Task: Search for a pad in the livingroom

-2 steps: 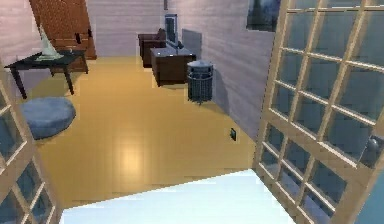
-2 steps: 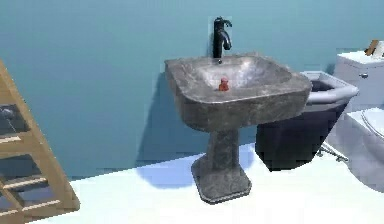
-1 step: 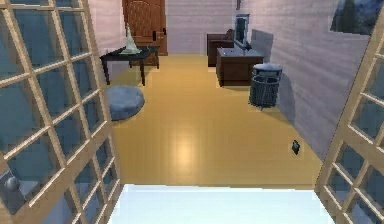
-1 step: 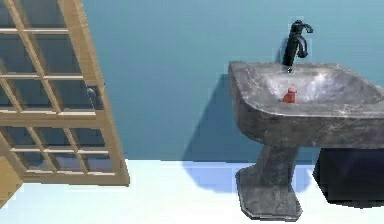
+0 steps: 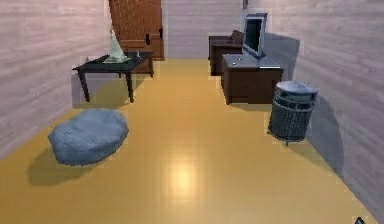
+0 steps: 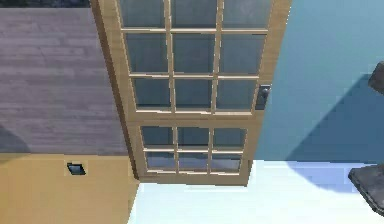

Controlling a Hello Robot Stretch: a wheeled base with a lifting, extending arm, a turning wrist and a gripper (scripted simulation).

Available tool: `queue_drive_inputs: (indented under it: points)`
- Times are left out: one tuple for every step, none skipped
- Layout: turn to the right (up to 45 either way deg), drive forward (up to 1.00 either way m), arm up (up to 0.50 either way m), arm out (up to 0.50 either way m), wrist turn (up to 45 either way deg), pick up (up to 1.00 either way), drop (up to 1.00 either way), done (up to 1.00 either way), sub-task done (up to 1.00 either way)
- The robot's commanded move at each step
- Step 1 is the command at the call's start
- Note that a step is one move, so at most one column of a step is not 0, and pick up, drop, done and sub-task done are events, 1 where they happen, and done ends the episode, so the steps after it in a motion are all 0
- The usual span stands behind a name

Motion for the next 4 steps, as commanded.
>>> queue_drive_inputs:
  points:
    - [-3.0, 0.00, 0.00, 0.00, 0.0, 0.00, 0.00, 0.00, 0.00]
    - [0.0, 0.75, 0.00, 0.00, 0.0, 0.00, 0.00, 0.00, 0.00]
    - [-45.0, 0.00, 0.00, 0.00, 0.0, 0.00, 0.00, 0.00, 0.00]
    - [-6.0, 0.00, 0.00, 0.00, 0.0, 0.00, 0.00, 0.00, 0.00]
